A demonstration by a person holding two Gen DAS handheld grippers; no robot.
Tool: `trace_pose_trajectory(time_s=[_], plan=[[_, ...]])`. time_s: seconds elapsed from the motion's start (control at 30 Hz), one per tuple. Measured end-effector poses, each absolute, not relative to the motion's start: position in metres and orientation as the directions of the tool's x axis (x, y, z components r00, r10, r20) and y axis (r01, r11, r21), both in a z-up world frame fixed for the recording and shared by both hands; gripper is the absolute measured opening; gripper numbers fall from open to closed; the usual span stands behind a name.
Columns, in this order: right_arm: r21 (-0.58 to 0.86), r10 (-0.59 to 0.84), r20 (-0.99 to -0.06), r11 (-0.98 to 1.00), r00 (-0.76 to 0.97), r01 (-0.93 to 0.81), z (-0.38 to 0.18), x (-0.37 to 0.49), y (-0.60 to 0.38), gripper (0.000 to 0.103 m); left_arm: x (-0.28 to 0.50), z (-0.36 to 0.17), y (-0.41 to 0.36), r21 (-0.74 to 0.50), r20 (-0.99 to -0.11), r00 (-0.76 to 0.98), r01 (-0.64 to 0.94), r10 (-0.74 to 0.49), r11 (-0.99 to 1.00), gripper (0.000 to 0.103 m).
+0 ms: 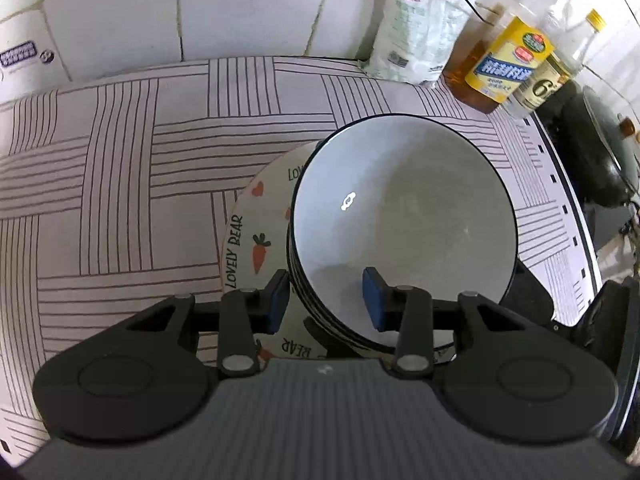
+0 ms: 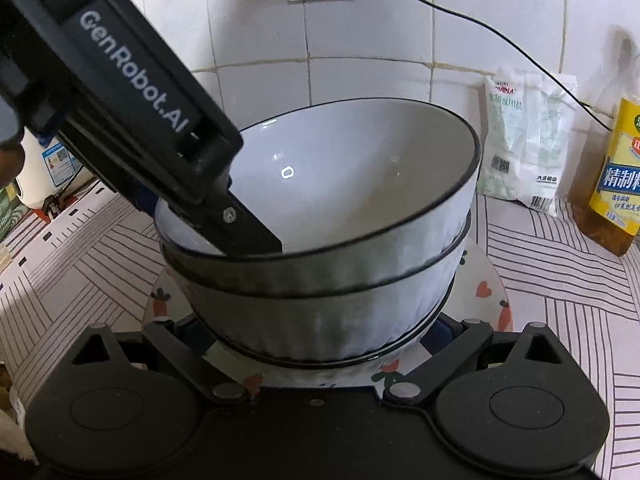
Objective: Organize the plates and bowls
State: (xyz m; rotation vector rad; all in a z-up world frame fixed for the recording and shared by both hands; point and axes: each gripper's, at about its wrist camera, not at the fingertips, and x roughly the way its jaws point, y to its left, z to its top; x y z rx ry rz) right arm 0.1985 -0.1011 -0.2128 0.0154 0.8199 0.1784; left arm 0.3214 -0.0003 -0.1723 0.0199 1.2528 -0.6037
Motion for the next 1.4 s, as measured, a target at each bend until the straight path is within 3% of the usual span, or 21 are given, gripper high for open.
trace_pose_trajectory(time_s=[0.5,1.1,1.4], plan=[[0.052,0.130,-0.804,0.987,0.580,-0.149,-0.180,0.182,-0.108,0.099,0.304,-0.158,-0.007,-0.221,-0.885,0.302,0.398,-0.354,0.890,0.041],[0.056,0.078,-0.763,0.997,0.641,-0.055,-0.107,0.123,-0.168,0.099,0.226,-0.089,0.012,-0.037,-0.850,0.496,0.276,-0.175,0.960,0.073],[-0.004,-0.048,-0.809,0.997,0.586,0.075,-0.066,0.104,-0.180,0.100,0.178,-0.045,0.022,-0.023,-0.814,0.552,0.281,-0.181,0.960,0.091]])
